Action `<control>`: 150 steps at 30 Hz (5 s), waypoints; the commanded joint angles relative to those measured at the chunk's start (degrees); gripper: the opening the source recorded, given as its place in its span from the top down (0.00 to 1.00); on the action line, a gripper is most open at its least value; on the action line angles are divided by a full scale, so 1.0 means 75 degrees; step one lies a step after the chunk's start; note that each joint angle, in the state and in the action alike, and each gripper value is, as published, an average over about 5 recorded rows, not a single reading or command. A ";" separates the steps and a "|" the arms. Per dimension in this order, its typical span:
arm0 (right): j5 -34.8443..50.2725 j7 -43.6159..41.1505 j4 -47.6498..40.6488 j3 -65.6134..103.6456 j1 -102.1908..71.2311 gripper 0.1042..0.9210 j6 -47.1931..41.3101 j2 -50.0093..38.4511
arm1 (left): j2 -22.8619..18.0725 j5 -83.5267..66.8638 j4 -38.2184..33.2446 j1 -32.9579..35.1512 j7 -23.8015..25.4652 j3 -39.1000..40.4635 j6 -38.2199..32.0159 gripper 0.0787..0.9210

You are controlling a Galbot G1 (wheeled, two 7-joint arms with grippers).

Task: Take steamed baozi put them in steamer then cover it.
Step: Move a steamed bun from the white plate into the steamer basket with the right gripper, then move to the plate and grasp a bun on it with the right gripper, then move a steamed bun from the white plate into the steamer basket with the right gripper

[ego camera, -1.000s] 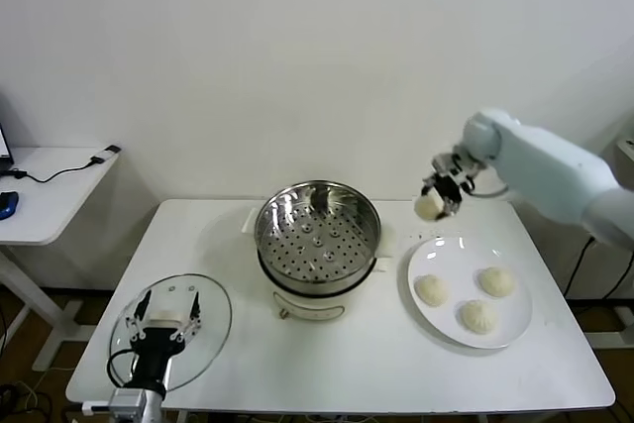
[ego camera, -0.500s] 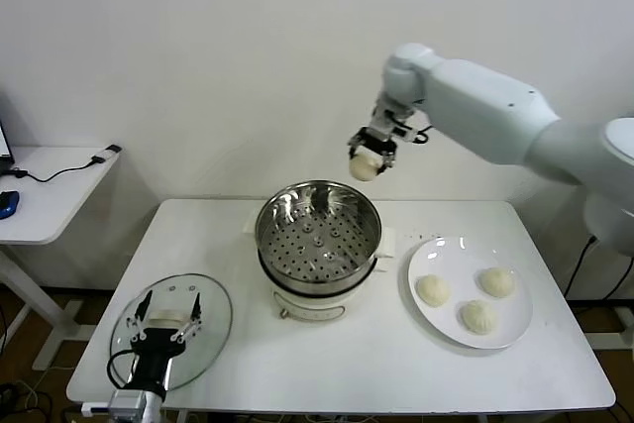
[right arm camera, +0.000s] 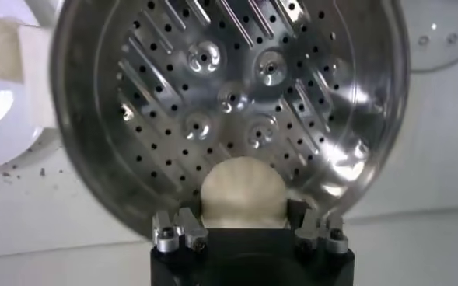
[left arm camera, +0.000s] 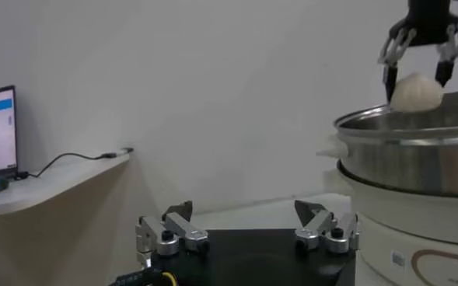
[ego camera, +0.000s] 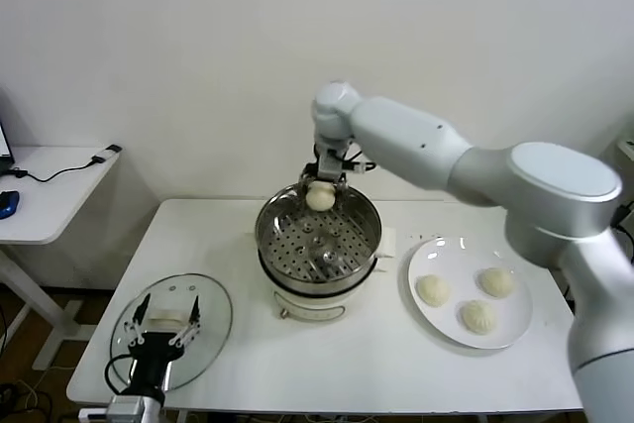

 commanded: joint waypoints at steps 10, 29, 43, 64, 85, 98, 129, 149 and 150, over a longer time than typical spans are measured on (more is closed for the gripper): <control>-0.0461 -0.0011 -0.0856 0.0064 -0.0526 0.26 0.0117 0.0424 | -0.0005 -0.0032 0.0092 -0.0012 -0.0018 0.0001 0.0000 0.12; 0.1421 -0.0452 0.0477 0.0054 0.0727 0.12 -0.0165 -0.0842 | -0.0039 -0.0028 0.0061 -0.0022 -0.0098 0.0053 0.0039 0.12; 0.7622 0.0772 0.3709 -0.2744 0.2671 0.12 -0.7313 -0.5214 | -0.0066 -0.0033 -0.0015 0.0017 -0.0092 0.0123 0.0002 0.12; 0.5672 0.0350 0.3721 -0.1176 -0.1268 0.12 -0.7479 -0.6462 | -0.0072 -0.0009 -0.0059 0.0201 -0.0147 0.0075 0.0007 0.12; 0.4813 0.0403 0.2036 0.0153 -0.2461 0.12 -0.7131 -0.5147 | -0.0084 0.0031 0.0113 0.0177 -0.0153 0.0063 0.0024 0.12; 0.5003 0.0294 0.2016 0.0068 -0.2410 0.20 -0.7114 -0.5011 | -0.0081 0.0029 0.0142 0.0164 -0.0156 0.0054 0.0028 0.12; 1.0801 0.0204 0.2065 -0.4535 0.4218 0.31 -0.7289 -0.2967 | 0.0074 -0.0097 0.0044 0.0218 -0.0126 0.0256 -0.0031 0.12; 1.0514 0.0970 0.1087 -0.3765 0.2007 0.31 -0.7762 0.0028 | 0.0102 -0.0174 0.0019 0.0211 -0.0150 0.0133 -0.0066 0.12; 1.0457 0.0991 0.1087 -0.3756 0.1899 0.31 -0.7774 0.0063 | 0.0105 -0.0173 0.0021 0.0204 -0.0151 0.0131 -0.0058 0.12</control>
